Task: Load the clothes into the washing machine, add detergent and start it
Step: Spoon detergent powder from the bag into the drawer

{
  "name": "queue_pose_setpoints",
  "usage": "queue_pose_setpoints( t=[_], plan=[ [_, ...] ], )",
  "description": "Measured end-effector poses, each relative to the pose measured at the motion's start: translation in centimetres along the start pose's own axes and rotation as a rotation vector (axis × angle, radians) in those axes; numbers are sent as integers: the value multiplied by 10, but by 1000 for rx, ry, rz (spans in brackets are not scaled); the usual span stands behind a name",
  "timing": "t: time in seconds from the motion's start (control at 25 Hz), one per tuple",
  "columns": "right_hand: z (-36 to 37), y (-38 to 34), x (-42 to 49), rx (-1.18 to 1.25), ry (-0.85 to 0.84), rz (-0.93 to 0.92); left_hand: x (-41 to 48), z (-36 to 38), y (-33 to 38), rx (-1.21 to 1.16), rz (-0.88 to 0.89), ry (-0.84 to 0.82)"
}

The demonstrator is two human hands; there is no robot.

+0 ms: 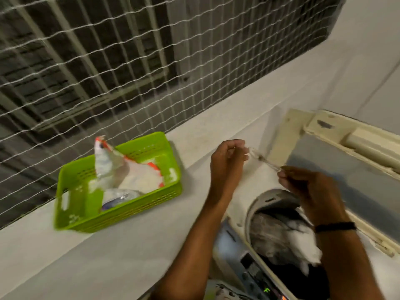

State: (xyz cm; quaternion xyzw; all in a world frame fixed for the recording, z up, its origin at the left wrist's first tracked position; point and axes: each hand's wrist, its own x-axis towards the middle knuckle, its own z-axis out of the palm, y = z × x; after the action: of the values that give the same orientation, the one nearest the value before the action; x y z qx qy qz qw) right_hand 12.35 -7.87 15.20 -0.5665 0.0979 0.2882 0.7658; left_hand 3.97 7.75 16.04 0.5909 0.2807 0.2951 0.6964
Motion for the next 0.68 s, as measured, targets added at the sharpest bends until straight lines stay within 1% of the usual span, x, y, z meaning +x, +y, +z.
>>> queue_pose_setpoints(
  t=[0.12, 0.2, 0.32, 0.4, 0.48, 0.52, 0.56, 0.64, 0.68],
  plan=[
    [52, -2, -16, -44, -170, -4, -14, -49, 37, 10, 103, 78],
    [85, 0, -24, -91, -284, 8, -22, -81, 60, 23, 168, 180],
    [130, 9, -32, -164, -438, 14, -32, -132, 83, 142, 284, 420],
    [157, 14, -38, -214, -554, -45, -40, -165, 91, 237, 355, 590],
    [183, 22, -40, -324, -631, -145, -45, -199, 92, 383, 337, 675],
    [194, 25, -41, -431, -645, -204, -47, -216, 90, 484, 293, 672],
    [205, 29, -42, -617, -630, -306, -49, -231, 88, 614, 236, 638],
    [220, 39, -40, -1106, -600, -721, -52, -252, 84, 902, 99, 494],
    [228, 46, -42, -1282, -553, -913, -54, -256, 82, 1011, 3, 401]
  ],
)
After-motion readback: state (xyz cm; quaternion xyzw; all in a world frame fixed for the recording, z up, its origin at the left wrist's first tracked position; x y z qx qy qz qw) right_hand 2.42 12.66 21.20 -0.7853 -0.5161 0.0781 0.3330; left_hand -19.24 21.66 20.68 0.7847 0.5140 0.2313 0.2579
